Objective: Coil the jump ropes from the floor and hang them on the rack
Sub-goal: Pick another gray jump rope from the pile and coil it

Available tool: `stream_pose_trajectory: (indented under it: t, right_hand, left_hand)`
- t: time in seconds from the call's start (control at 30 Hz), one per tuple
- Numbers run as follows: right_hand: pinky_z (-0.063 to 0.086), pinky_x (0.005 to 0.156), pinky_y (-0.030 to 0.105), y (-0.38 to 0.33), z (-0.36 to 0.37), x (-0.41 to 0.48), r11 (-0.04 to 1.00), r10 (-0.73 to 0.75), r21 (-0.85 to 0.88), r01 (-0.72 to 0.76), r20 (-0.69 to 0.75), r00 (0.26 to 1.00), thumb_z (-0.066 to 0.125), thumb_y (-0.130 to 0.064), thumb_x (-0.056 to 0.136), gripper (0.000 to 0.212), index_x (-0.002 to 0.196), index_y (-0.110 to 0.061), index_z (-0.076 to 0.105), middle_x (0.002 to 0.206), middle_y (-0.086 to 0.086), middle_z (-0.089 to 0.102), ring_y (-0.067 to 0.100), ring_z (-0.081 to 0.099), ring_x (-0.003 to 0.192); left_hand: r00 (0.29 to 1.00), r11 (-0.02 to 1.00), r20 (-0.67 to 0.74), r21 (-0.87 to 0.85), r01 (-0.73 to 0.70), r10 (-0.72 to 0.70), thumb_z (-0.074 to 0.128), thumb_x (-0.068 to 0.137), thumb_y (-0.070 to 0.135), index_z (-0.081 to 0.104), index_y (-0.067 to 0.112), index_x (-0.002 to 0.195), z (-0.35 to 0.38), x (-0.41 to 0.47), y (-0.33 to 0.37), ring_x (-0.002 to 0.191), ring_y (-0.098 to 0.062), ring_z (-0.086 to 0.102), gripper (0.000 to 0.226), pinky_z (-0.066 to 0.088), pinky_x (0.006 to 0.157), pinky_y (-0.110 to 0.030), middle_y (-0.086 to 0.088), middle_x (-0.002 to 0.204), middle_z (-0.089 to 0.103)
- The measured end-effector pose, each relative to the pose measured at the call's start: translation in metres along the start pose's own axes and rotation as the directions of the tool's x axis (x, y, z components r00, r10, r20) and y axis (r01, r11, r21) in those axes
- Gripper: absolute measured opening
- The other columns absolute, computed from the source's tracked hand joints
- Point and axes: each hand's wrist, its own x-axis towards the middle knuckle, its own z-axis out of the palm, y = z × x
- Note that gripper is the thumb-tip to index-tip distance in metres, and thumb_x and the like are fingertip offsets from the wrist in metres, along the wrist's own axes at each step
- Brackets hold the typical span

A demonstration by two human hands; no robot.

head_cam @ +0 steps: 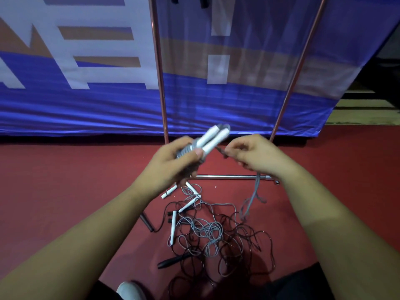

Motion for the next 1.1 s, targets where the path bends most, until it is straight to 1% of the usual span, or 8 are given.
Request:
stream_pose_trajectory:
  t: [0.1,0.17,0.3,0.4,0.67,0.77,0.93,1.1]
  right_hand:
    - [0.038,0.044,0.016,-0.004,0.010,-0.004,0.999,0.036,0.026,-0.041,0.162,0.986,0.059,-0.025,0.098,0.021,0.083,-0.016,0.071,0.059,-0.003,0.058,0.006,0.049,0.047]
    - [0.042,0.055,0.014,-0.007,0.014,-0.006,1.000,-0.024,0.023,0.021,0.141,0.990,0.057,-0.023,0.099,0.024,0.083,-0.013,0.072,0.065,-0.005,0.064,0.003,0.056,0.057]
    - [0.044,0.064,0.026,-0.010,0.016,-0.007,0.994,-0.065,0.092,0.054,0.113,0.991,0.049,-0.027,0.103,0.031,0.083,-0.013,0.067,0.061,-0.004,0.061,0.010,0.056,0.059]
    - [0.036,0.051,0.027,-0.012,0.016,-0.008,0.977,-0.036,0.214,0.016,0.088,0.995,0.053,-0.030,0.101,0.028,0.084,-0.013,0.066,0.056,-0.004,0.044,0.014,0.040,0.049]
    - [0.035,0.052,0.023,-0.019,0.012,-0.012,0.992,-0.076,-0.097,0.075,-0.010,0.997,0.066,-0.027,0.093,0.014,0.084,-0.017,0.069,0.052,-0.012,0.053,0.005,0.040,0.047]
    - [0.036,0.055,0.023,-0.030,0.015,-0.015,0.984,-0.115,-0.137,0.117,0.023,0.993,0.066,-0.030,0.092,0.017,0.083,-0.017,0.072,0.059,-0.004,0.060,0.003,0.044,0.052]
    - [0.030,0.047,0.024,-0.047,0.024,-0.025,0.972,-0.136,-0.171,0.161,0.147,0.980,0.069,-0.023,0.089,0.013,0.079,-0.017,0.075,0.050,-0.008,0.047,0.007,0.036,0.046]
    - [0.035,0.048,0.026,-0.049,0.026,-0.025,0.976,-0.131,-0.164,0.142,0.072,0.989,0.069,-0.024,0.089,0.014,0.080,-0.016,0.076,0.047,-0.006,0.049,0.008,0.042,0.044]
  left_hand:
    - [0.997,0.988,-0.074,-0.149,-0.027,0.016,0.057,0.096,0.029,0.052,0.030,0.135,-0.005,0.003,0.003,0.040,-0.023,0.046,0.040,0.038,0.042,-0.026,-0.018,0.066,0.059]
    - [0.996,0.985,-0.082,-0.163,-0.050,0.037,0.051,0.101,0.030,0.053,0.037,0.139,-0.007,0.003,0.002,0.042,-0.024,0.045,0.038,0.037,0.044,-0.028,-0.020,0.069,0.057]
    - [0.987,0.975,-0.158,-0.221,-0.027,-0.008,0.048,0.101,0.031,0.061,0.016,0.122,-0.011,0.007,0.000,0.042,-0.024,0.043,0.029,0.036,0.044,-0.027,-0.024,0.068,0.055]
    - [0.978,0.983,-0.203,-0.186,0.011,-0.049,0.048,0.101,0.029,0.059,0.010,0.106,-0.016,0.009,0.001,0.041,-0.023,0.043,0.022,0.035,0.043,-0.026,-0.024,0.068,0.058]
    - [0.938,0.995,-0.332,-0.046,0.091,-0.101,0.061,0.098,0.024,0.059,0.009,0.104,-0.026,0.013,-0.004,0.042,-0.023,0.048,0.017,0.040,0.043,-0.024,-0.016,0.071,0.066]
    - [0.942,0.980,-0.332,0.168,0.108,-0.047,0.069,0.092,0.026,0.060,0.016,0.104,-0.030,0.014,-0.012,0.047,-0.023,0.056,0.018,0.046,0.048,-0.031,-0.007,0.072,0.069]
    - [0.978,0.657,-0.209,0.734,0.171,-0.021,0.072,0.084,0.049,0.058,0.032,0.108,-0.026,0.009,-0.016,0.065,-0.018,0.065,0.033,0.051,0.064,-0.034,0.008,0.075,0.064]
    - [0.994,0.441,-0.072,0.892,0.099,-0.079,0.069,0.084,0.050,0.043,0.031,0.101,-0.015,0.005,-0.016,0.080,-0.034,0.061,0.036,0.048,0.064,-0.038,0.000,0.082,0.062]
